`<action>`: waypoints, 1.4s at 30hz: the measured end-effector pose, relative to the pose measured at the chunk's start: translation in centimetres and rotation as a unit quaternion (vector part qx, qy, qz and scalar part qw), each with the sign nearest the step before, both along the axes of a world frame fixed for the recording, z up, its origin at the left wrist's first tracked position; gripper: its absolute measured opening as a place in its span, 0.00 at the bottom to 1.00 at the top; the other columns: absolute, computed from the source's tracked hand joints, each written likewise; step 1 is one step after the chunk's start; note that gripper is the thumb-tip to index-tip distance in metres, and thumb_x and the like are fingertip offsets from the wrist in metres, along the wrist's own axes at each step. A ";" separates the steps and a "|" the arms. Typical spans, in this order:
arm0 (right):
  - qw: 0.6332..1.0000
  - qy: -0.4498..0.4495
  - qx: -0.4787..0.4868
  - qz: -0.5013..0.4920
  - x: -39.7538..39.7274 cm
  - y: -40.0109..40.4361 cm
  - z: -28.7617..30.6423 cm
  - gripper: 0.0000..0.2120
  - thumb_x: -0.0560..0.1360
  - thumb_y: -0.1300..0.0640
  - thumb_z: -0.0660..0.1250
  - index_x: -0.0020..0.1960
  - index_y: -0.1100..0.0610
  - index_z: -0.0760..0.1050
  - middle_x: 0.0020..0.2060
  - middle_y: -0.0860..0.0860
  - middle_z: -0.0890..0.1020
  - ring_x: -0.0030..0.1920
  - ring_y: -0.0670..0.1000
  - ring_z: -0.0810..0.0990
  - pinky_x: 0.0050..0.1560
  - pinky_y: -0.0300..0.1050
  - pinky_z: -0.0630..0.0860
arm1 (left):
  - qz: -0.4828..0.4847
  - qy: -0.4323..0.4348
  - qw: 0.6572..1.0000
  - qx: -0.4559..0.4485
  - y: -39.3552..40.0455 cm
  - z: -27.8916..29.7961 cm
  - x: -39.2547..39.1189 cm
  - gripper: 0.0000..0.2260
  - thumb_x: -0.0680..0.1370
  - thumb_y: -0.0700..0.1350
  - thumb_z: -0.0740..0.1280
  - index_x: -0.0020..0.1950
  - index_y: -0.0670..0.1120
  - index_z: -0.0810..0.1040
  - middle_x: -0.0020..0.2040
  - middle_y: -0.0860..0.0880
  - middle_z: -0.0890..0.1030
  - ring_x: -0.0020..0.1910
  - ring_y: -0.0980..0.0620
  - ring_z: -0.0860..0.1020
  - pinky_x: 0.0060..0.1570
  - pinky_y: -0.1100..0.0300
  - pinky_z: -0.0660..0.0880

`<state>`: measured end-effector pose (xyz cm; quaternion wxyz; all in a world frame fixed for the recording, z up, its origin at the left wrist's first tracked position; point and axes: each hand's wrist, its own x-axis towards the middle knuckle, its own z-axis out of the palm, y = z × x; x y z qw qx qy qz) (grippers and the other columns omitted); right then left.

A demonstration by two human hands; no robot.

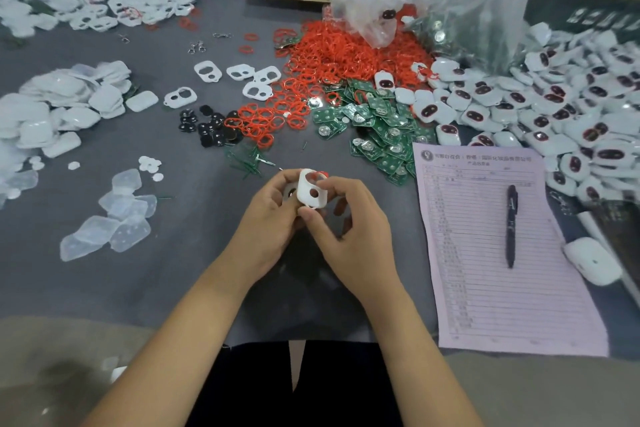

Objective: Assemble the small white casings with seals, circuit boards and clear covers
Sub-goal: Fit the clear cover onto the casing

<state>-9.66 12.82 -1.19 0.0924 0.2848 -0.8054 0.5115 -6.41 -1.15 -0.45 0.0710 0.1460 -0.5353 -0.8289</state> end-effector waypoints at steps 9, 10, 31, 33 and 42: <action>0.996 -0.009 -0.082 -0.043 0.1 0.8 0.0 0.13 0.77 0.51 0.75 0.58 0.48 0.76 0.48 0.44 0.78 0.44 0.46 0.76 0.45 0.39 0.70 | 0.045 0.011 0.999 -0.028 0.5 0.1 0.1 0.04 0.84 0.39 0.65 0.52 0.45 0.78 0.43 0.48 0.84 0.38 0.53 0.80 0.38 0.61 0.79; 0.996 0.008 -0.060 -0.061 0.1 1.1 0.0 0.12 0.77 0.50 0.75 0.58 0.49 0.77 0.47 0.43 0.77 0.45 0.47 0.76 0.46 0.39 0.70 | 0.079 0.018 0.996 -0.040 0.4 -0.1 0.1 0.03 0.84 0.40 0.65 0.52 0.45 0.78 0.43 0.48 0.83 0.36 0.53 0.79 0.36 0.61 0.78; 0.972 0.043 0.197 -0.120 1.3 3.6 -0.9 0.14 0.71 0.54 0.75 0.56 0.52 0.81 0.51 0.51 0.75 0.51 0.56 0.71 0.53 0.52 0.69 | 0.047 0.045 0.977 -0.201 0.6 -0.7 0.7 0.03 0.84 0.42 0.67 0.52 0.48 0.80 0.43 0.50 0.84 0.31 0.52 0.78 0.30 0.61 0.75; 0.981 0.040 0.152 -0.112 1.3 3.6 -0.6 0.12 0.74 0.52 0.73 0.57 0.52 0.81 0.50 0.49 0.76 0.52 0.54 0.72 0.56 0.46 0.68 | 0.042 0.042 0.975 -0.212 0.6 -0.5 0.8 0.03 0.84 0.41 0.67 0.52 0.47 0.80 0.43 0.49 0.85 0.31 0.52 0.78 0.30 0.60 0.75; 0.996 -0.037 -0.013 -0.084 1.1 4.1 0.6 0.03 0.79 0.50 0.71 0.52 0.45 0.80 0.44 0.39 0.80 0.51 0.47 0.77 0.50 0.33 0.69 | -0.057 0.079 0.923 -0.371 1.2 -0.2 1.3 0.02 0.82 0.47 0.71 0.52 0.54 0.82 0.44 0.60 0.84 0.38 0.60 0.82 0.39 0.69 0.75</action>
